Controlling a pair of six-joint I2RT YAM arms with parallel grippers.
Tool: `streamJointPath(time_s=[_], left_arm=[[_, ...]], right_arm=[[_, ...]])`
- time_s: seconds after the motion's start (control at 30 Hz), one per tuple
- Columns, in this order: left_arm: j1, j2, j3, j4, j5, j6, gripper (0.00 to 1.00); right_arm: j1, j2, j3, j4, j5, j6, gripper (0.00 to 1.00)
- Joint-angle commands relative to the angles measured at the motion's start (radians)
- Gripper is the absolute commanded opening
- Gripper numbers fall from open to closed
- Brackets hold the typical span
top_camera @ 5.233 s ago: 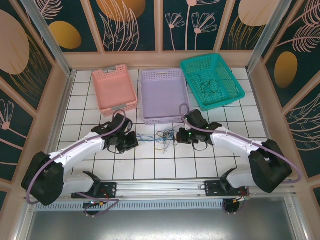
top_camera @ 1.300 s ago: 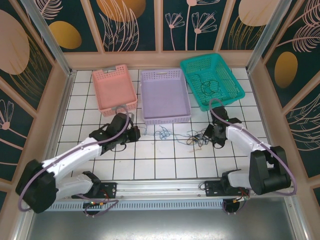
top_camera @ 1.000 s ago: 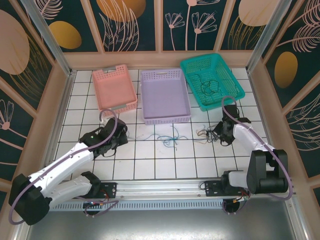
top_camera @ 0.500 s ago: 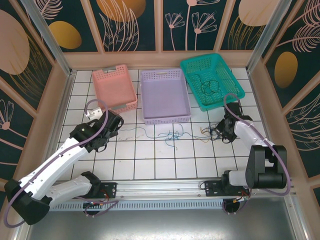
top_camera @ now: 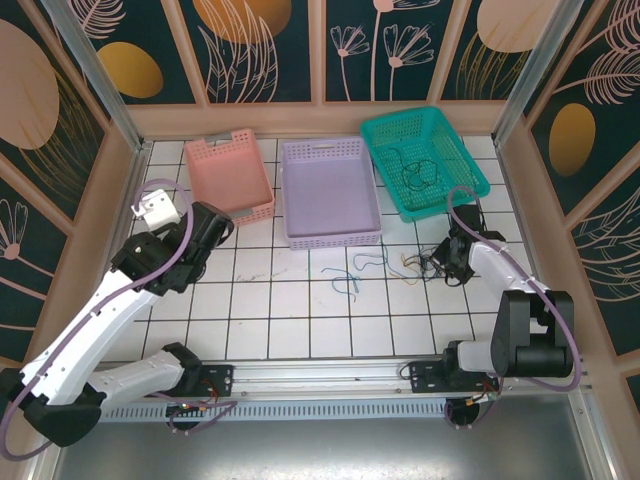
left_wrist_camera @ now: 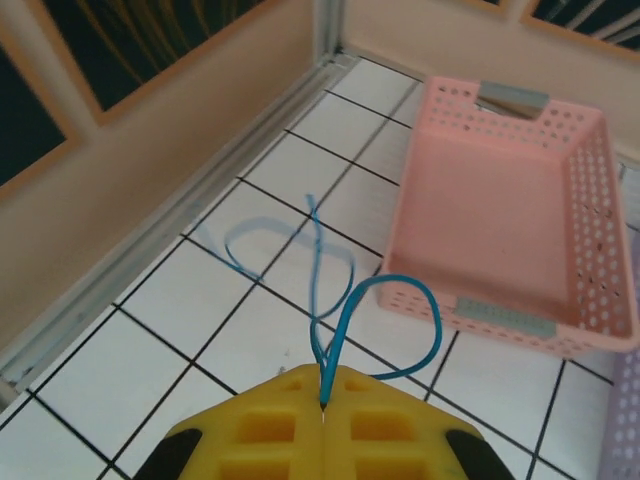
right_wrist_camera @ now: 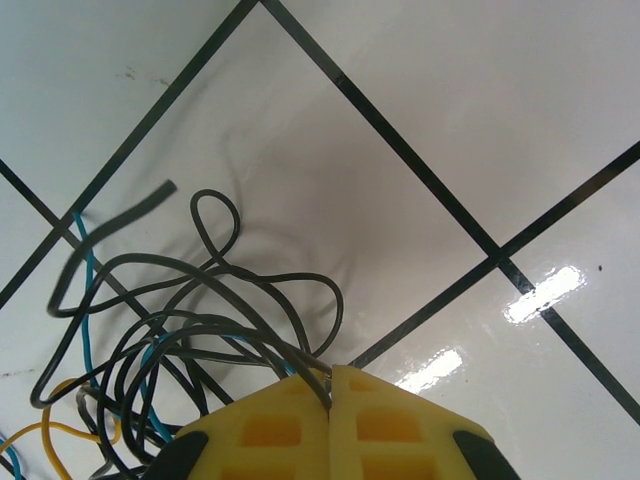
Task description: Untangle the cables
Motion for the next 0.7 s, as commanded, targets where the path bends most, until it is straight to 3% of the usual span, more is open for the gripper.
streamJointPath(time_s=[0.0,0.07,0.17,0.27,0.47,0.6,0.67], left_arm=[[0.002,-0.027,-0.029,0.213,0.135,0.170,0.00],[0.002,-0.029,-0.016,0.259,0.207,0.189,0.00],[0.002,0.023,0.066,0.294,0.320,0.216,0.00],[0.002,0.089,0.153,0.320,0.428,0.212,0.00],[0.002,0.186,0.267,0.482,0.702,0.242,0.00],[0.002,0.286,0.362,0.557,0.937,0.287,0.00],[0.002,0.331,0.404,0.573,0.997,0.281,0.00]], right_arm=[[0.008,0.010,0.030,0.013,-0.009,-0.031,0.00],[0.027,0.003,0.044,-0.001,-0.009,-0.033,0.04],[0.050,-0.040,0.068,-0.026,-0.013,-0.025,0.32],[0.084,-0.104,0.106,-0.048,-0.046,-0.007,0.47],[0.169,-0.232,0.244,-0.088,-0.114,0.066,0.53],[0.227,-0.306,0.336,-0.029,-0.176,0.121,0.54],[0.231,-0.319,0.353,0.012,-0.249,0.180,0.57]])
